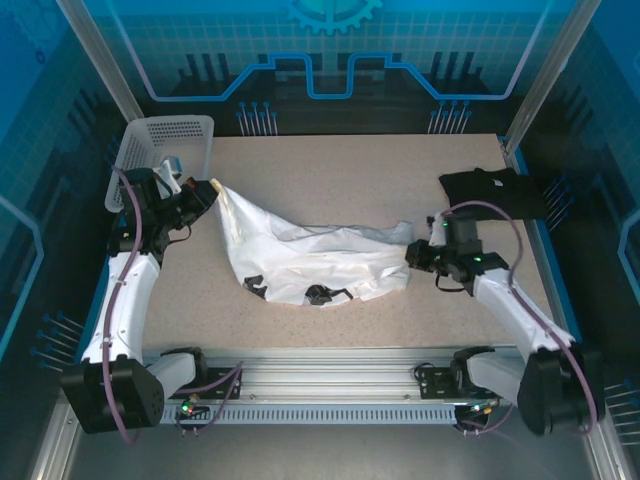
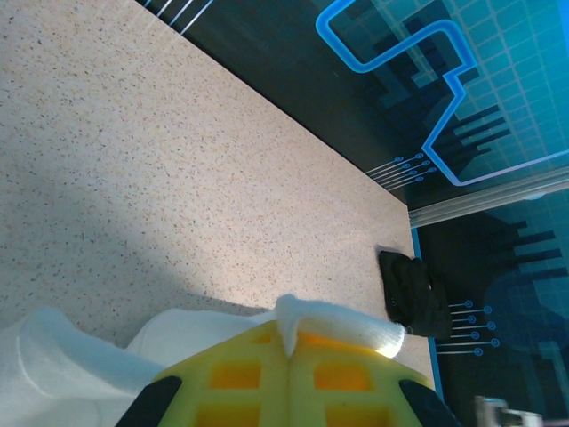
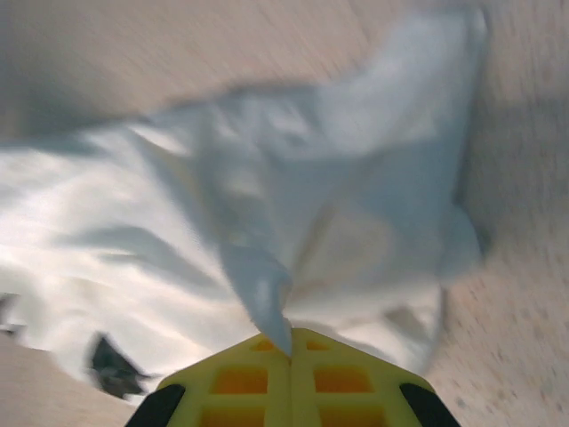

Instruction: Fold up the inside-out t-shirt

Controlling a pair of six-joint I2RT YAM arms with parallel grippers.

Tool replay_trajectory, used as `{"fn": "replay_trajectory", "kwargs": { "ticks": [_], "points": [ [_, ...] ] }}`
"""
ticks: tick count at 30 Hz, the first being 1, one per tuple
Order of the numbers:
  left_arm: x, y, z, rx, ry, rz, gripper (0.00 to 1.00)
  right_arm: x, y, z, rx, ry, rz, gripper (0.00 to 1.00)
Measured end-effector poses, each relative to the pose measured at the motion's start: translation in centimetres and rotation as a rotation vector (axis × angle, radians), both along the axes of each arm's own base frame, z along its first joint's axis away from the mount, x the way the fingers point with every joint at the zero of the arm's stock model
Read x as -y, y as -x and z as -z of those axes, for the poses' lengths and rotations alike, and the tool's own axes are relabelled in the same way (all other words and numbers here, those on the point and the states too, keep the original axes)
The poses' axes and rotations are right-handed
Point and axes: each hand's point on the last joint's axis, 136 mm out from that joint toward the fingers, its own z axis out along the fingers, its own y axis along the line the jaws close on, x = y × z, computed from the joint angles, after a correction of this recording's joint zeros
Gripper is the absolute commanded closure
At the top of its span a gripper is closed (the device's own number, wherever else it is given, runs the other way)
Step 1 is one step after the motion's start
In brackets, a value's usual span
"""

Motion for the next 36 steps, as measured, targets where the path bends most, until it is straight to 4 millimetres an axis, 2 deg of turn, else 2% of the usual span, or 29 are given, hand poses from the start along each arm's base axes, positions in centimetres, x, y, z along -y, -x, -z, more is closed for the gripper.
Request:
{"fn": "replay_trajectory", "kwargs": {
  "ticks": [3, 6, 9, 11, 13, 15, 17, 19, 23, 27, 29, 33, 36],
  "points": [
    [0.1, 0.1, -0.2, 0.000, 0.013, -0.002, 1.00, 0.0, -0.7, -5.7, 0.181, -0.086, -0.030, 1.00],
    [0.3, 0.5, -0.9, 0.007, 0.038, -0.006, 1.00, -0.3, -1.5, -12.4, 0.334, -0.152, -0.091, 1.00],
    [0.2, 0.9, -2.2, 0.025, 0.075, -0.018, 1.00, -0.7, -1.8, -20.0, 0.497, -0.194, -0.171, 1.00],
    [-0.8, 1.0, -3.7, 0.049, 0.103, -0.045, 1.00, -1.1, -1.5, -24.3, 0.596, -0.204, -0.230, 1.00],
    [-3.1, 1.2, -6.0, 0.089, 0.141, -0.111, 1.00, -1.5, -0.7, -27.3, 0.667, -0.208, -0.289, 1.00],
    [-5.5, 1.4, -7.9, 0.134, 0.157, -0.182, 1.00, -1.8, -0.1, -28.3, 0.693, -0.206, -0.323, 1.00],
    [-6.8, 1.8, -9.2, 0.171, 0.164, -0.226, 1.00, -2.0, 0.2, -27.9, 0.673, -0.210, -0.343, 1.00],
    [-6.6, 2.2, -9.7, 0.186, 0.175, -0.222, 1.00, -2.1, 0.3, -26.3, 0.627, -0.218, -0.351, 1.00],
    [-6.3, 2.7, -7.9, 0.159, 0.182, -0.219, 1.00, -2.1, 1.2, -19.1, 0.442, -0.244, -0.334, 1.00],
    [-6.2, 3.0, -5.0, 0.087, 0.183, -0.222, 1.00, -2.2, 3.7, -10.4, 0.205, -0.277, -0.290, 1.00],
    [-6.1, 3.1, -4.0, 0.060, 0.183, -0.223, 1.00, -2.1, 5.0, -7.0, 0.109, -0.280, -0.268, 1.00],
    [-6.0, 3.2, -2.5, 0.028, 0.164, -0.219, 1.00, -2.1, 7.0, -1.6, -0.043, -0.271, -0.223, 1.00],
    [-6.0, 3.3, -1.5, 0.005, 0.141, -0.220, 1.00, -2.0, 8.0, 1.1, -0.121, -0.241, -0.190, 1.00]
  ]
}}
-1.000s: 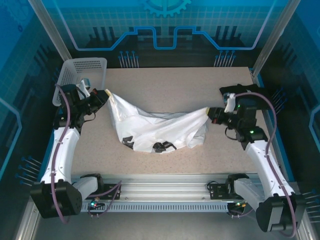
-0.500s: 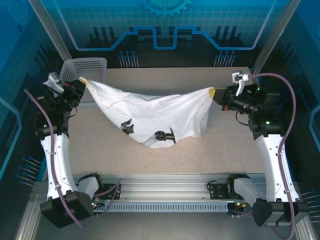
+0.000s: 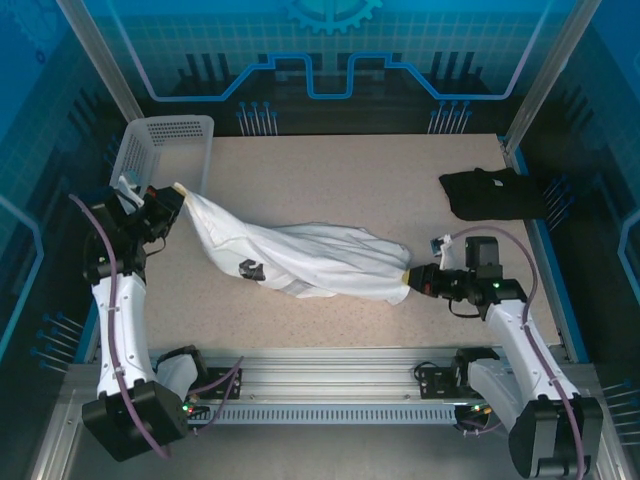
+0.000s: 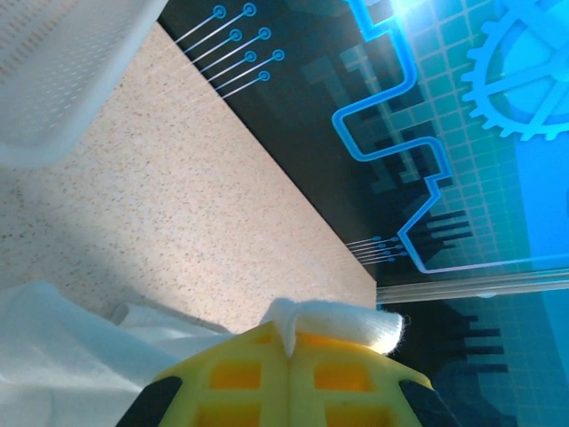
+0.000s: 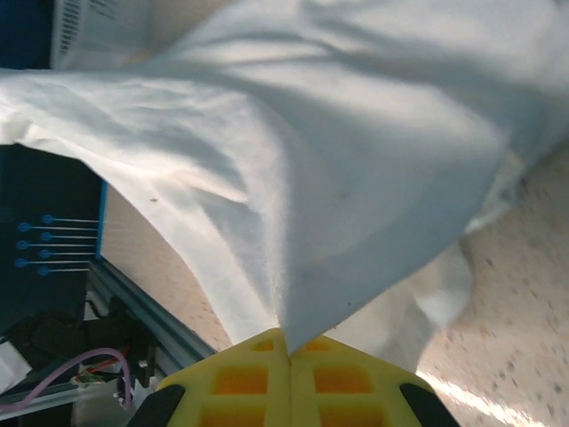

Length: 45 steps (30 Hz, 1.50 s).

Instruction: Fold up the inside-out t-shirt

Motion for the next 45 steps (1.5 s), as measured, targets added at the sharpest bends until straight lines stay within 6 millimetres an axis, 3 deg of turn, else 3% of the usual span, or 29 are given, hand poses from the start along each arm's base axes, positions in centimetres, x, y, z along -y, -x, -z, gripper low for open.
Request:
{"fn": "replay_trajectory", "kwargs": {
  "ticks": [3, 9, 19, 22, 25, 28, 31, 34, 36, 38, 39, 42, 45],
  "points": [
    [0.1, 0.1, 0.8, -0.023, -0.022, 0.003, 1.00, 0.1, 0.5, 1.1, -0.008, 0.034, 0.010, 1.00],
    [1.1, 0.1, 1.8, -0.041, -0.064, 0.039, 1.00, -0.2, 0.6, 1.3, 0.088, 0.023, 0.000, 1.00],
    [2.3, -0.2, 3.4, -0.074, -0.077, 0.094, 1.00, -1.4, 0.0, -2.0, 0.244, -0.048, -0.060, 1.00],
    [2.4, -0.3, 3.3, -0.072, -0.067, 0.090, 1.00, -1.2, -1.3, -4.6, 0.278, -0.037, -0.045, 1.00],
    [2.4, -0.4, 2.6, -0.062, -0.038, 0.078, 1.00, -0.7, -4.0, -9.7, 0.340, -0.009, -0.013, 1.00],
    [2.3, -0.7, -0.9, 0.000, -0.035, 0.064, 1.00, 1.1, -7.1, -17.3, 0.460, 0.038, 0.056, 1.00],
    [2.3, -0.5, -8.3, 0.148, -0.085, 0.055, 1.00, 4.5, -8.7, -25.7, 0.626, 0.103, 0.175, 1.00],
    [2.7, 1.5, -17.1, 0.333, -0.165, 0.038, 1.00, 8.2, -7.7, -33.1, 0.774, 0.185, 0.315, 1.00],
    [3.3, 4.0, -23.1, 0.469, -0.223, 0.022, 1.00, 10.1, -6.1, -37.7, 0.865, 0.247, 0.401, 1.00],
    [3.9, 6.3, -27.2, 0.567, -0.263, 0.007, 1.00, 10.9, -4.0, -41.4, 0.952, 0.303, 0.458, 1.00],
    [4.3, 7.7, -29.2, 0.617, -0.282, -0.001, 1.00, 11.0, -3.0, -42.9, 0.986, 0.328, 0.478, 1.00],
    [4.8, 10.2, -32.8, 0.706, -0.323, -0.023, 1.00, 10.6, -0.2, -46.2, 1.075, 0.382, 0.499, 1.00],
    [4.6, 10.0, -33.1, 0.707, -0.334, -0.033, 1.00, 10.4, 0.2, -46.4, 1.090, 0.391, 0.488, 1.00]
  ]
}}
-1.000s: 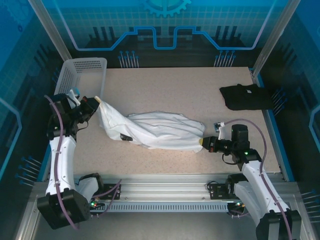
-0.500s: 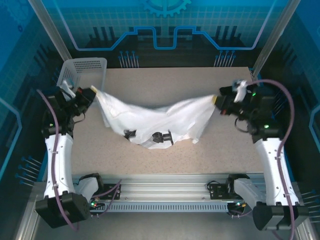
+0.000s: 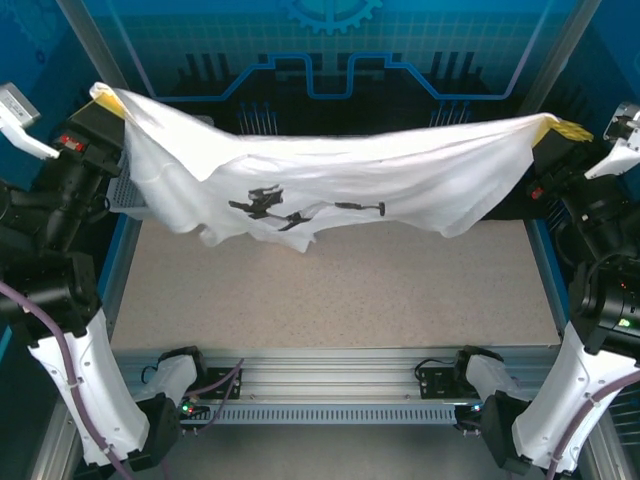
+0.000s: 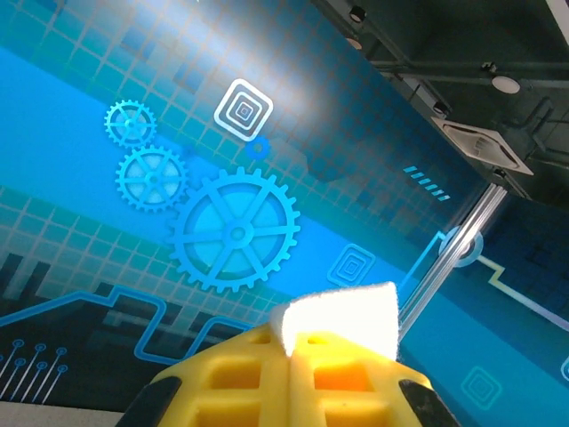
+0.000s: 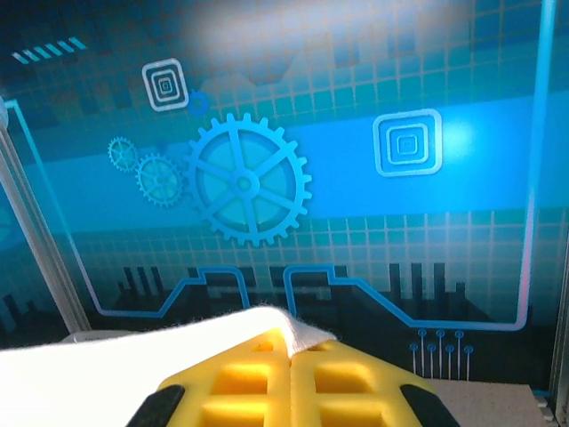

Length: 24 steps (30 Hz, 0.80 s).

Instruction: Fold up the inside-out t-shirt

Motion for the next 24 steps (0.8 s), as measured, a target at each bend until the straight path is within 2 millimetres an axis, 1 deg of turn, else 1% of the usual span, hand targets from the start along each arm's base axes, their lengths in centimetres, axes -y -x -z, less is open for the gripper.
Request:
{"fn": "replay_trajectory", "kwargs": {
  "ticks": [1, 2, 4, 6, 7, 9, 11, 12, 13, 14, 15, 16, 17, 18, 21, 23, 24],
  "points": [
    [-0.3, -0.7, 0.4, -0.015, 0.004, -0.005, 1.00, 0.1, -0.5, 0.6, -0.017, -0.005, -0.008, 1.00],
    [-0.7, -1.9, 1.3, -0.045, 0.014, -0.009, 1.00, 0.1, -1.4, 1.6, -0.044, -0.017, -0.023, 1.00],
    [-1.3, -5.1, 3.9, -0.123, 0.025, -0.017, 1.00, 0.6, -3.7, 4.3, -0.118, -0.054, -0.047, 1.00],
    [-1.4, -9.2, 7.2, -0.227, 0.024, -0.016, 1.00, 1.1, -7.0, 7.3, -0.208, -0.100, -0.067, 1.00],
    [-1.4, -11.2, 8.7, -0.273, 0.021, -0.013, 1.00, 1.2, -8.5, 8.5, -0.245, -0.113, -0.078, 1.00],
    [-1.3, -15.4, 12.1, -0.367, 0.013, -0.011, 1.00, 1.0, -12.1, 10.6, -0.308, -0.124, -0.106, 1.00],
    [-1.7, -19.1, 15.3, -0.460, 0.019, -0.019, 1.00, 0.6, -15.6, 12.5, -0.362, -0.131, -0.132, 1.00],
    [-2.0, -20.7, 16.6, -0.498, 0.022, -0.024, 1.00, 0.3, -17.4, 13.3, -0.386, -0.132, -0.141, 1.00],
    [-2.3, -22.3, 17.5, -0.525, 0.025, -0.029, 1.00, 0.2, -18.6, 13.8, -0.401, -0.133, -0.147, 1.00],
    [-2.5, -23.5, 17.9, -0.542, 0.027, -0.032, 1.00, 0.0, -20.1, 14.2, -0.414, -0.133, -0.153, 1.00],
    [-2.8, -24.8, 18.0, -0.548, 0.027, -0.037, 1.00, -0.1, -21.2, 14.2, -0.417, -0.131, -0.159, 1.00],
    [-2.9, -25.4, 17.7, -0.546, 0.027, -0.039, 1.00, -0.2, -22.0, 14.0, -0.414, -0.126, -0.158, 1.00],
    [-3.0, -25.9, 17.1, -0.535, 0.026, -0.043, 1.00, -0.2, -22.6, 13.7, -0.406, -0.122, -0.157, 1.00],
    [-3.1, -26.0, 16.1, -0.513, 0.023, -0.044, 1.00, -0.2, -22.9, 13.0, -0.390, -0.114, -0.154, 1.00],
    [-2.9, -24.6, 12.2, -0.427, 0.013, -0.045, 1.00, -0.1, -22.2, 10.6, -0.331, -0.090, -0.141, 1.00],
    [-2.6, -22.5, 9.3, -0.359, 0.006, -0.047, 1.00, 0.0, -20.8, 8.6, -0.280, -0.068, -0.126, 1.00],
    [-2.4, -21.3, 8.2, -0.332, 0.003, -0.047, 1.00, 0.0, -19.9, 7.9, -0.262, -0.058, -0.118, 1.00]
  ]
}}
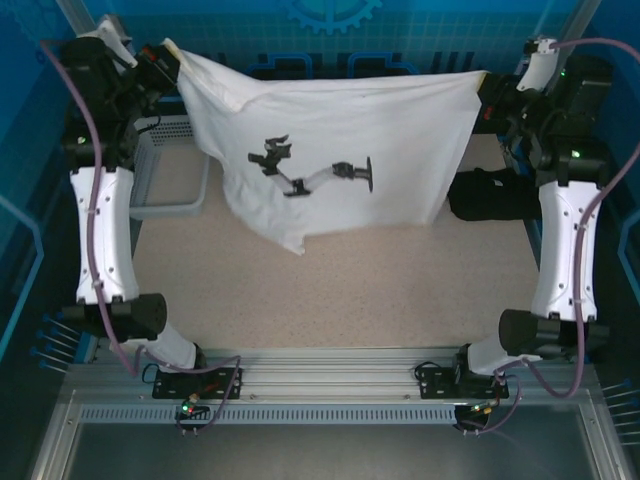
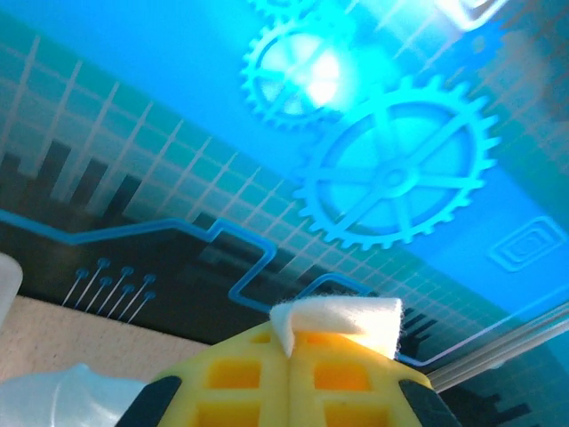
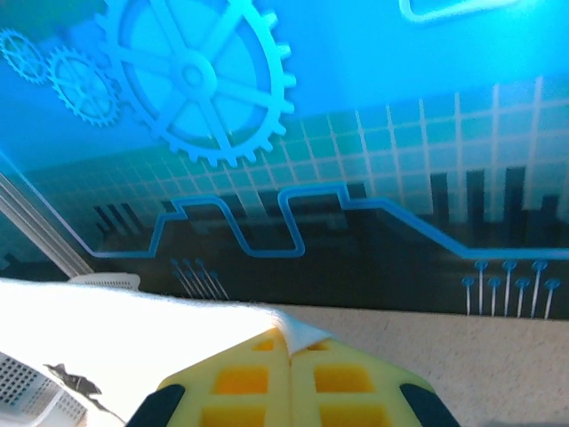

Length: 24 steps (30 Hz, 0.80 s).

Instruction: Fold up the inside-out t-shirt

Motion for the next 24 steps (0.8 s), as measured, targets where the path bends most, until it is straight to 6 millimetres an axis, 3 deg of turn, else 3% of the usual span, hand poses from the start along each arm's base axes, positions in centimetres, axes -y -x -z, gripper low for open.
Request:
{"fn": "replay_trajectory", "kwargs": {
  "ticks": [4, 11, 15, 19, 22, 24],
  "points": [
    [0.9, 6.5, -4.9, 0.130, -0.018, 0.000, 1.00, 0.4, 5.3, -3.8, 0.106, 0.042, 0.045, 1.00],
    [2.7, 20.0, -12.3, 0.401, -0.072, -0.006, 1.00, 0.3, 17.3, -9.8, 0.314, 0.115, 0.141, 1.00],
    [3.4, 25.5, -15.3, 0.526, -0.105, -0.014, 1.00, -0.2, 22.9, -12.7, 0.425, 0.160, 0.184, 1.00],
    [3.7, 27.8, -16.8, 0.587, -0.126, -0.018, 1.00, -0.3, 25.7, -14.3, 0.486, 0.191, 0.216, 1.00],
    [3.6, 26.5, -16.7, 0.571, -0.124, -0.018, 1.00, -0.1, 25.4, -14.2, 0.475, 0.203, 0.224, 1.00],
    [3.2, 24.1, -16.1, 0.534, -0.119, -0.017, 1.00, 0.2, 24.2, -13.9, 0.454, 0.209, 0.226, 1.00]
  ]
}}
